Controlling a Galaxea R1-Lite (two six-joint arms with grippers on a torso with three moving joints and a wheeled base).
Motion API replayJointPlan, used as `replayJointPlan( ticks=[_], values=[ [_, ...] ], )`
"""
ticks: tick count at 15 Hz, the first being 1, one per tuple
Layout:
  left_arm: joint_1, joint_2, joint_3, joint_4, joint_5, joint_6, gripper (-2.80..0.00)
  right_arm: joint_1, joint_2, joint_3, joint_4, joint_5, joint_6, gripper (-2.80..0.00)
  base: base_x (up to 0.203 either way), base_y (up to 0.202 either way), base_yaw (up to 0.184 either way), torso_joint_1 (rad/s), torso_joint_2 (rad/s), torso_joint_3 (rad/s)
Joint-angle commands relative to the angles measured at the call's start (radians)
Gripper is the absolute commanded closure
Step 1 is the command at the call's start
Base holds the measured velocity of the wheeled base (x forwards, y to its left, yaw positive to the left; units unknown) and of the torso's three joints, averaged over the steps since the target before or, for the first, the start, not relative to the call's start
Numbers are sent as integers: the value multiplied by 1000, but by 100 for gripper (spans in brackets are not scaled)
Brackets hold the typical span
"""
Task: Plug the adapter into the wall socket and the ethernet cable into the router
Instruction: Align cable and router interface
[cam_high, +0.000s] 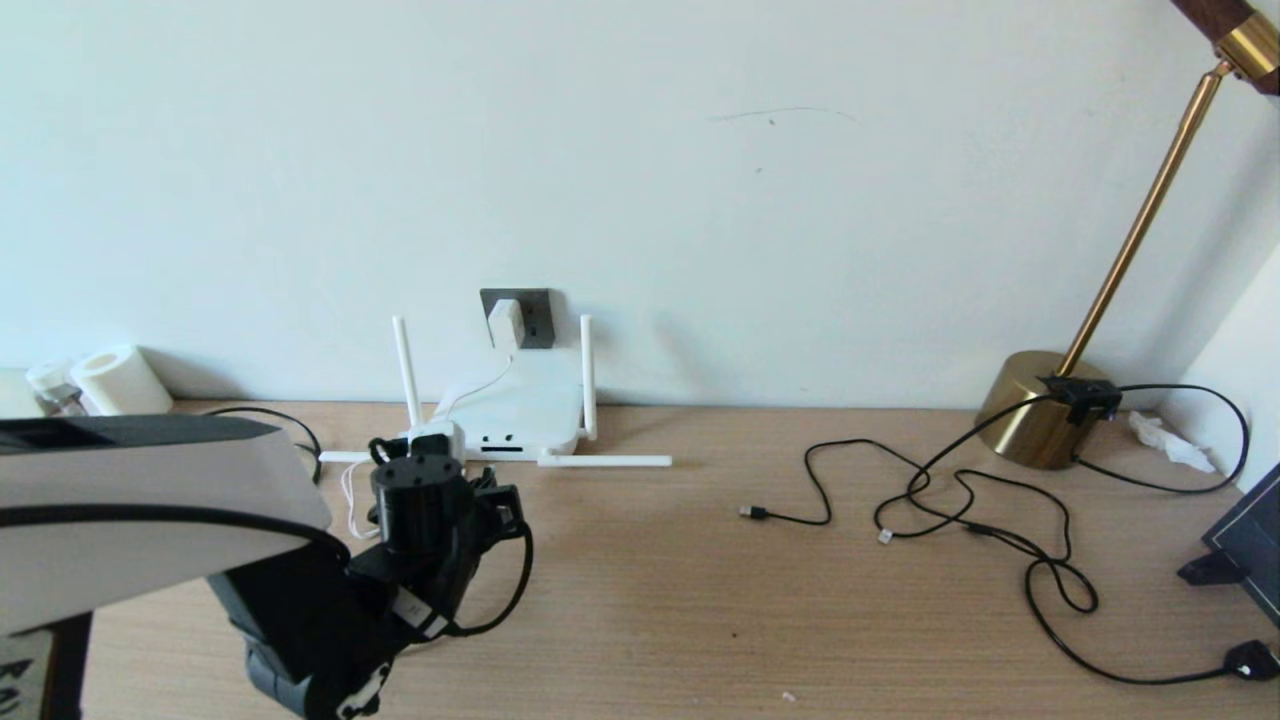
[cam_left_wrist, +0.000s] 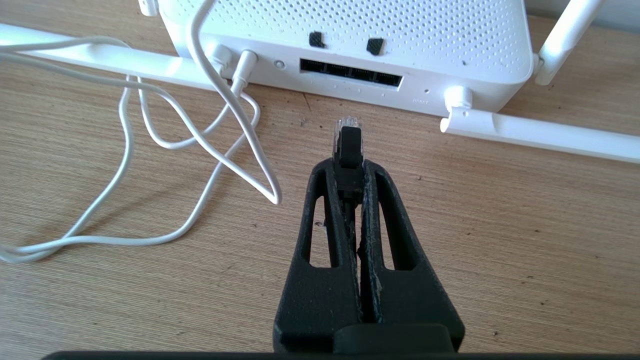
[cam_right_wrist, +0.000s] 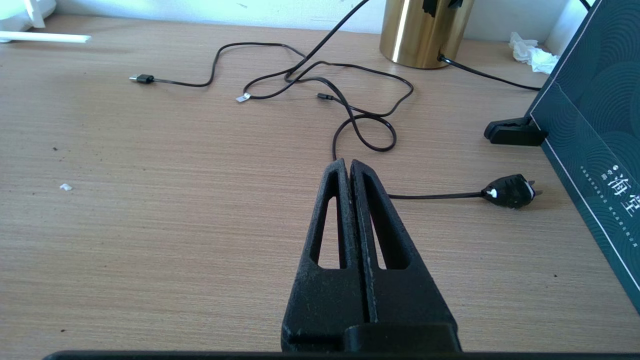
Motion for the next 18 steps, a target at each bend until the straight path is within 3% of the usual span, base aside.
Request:
replayJointPlan(
  ticks=[1, 18],
  values=[
    [0, 8, -1, -7, 3, -2, 0, 0, 1, 0, 0, 0, 0, 0, 0, 0, 0, 0, 0, 0],
    [-3, 12, -3, -7, -60, 13, 0, 0, 1, 0, 1, 0, 0, 0, 0, 0, 0, 0, 0, 0]
  ],
)
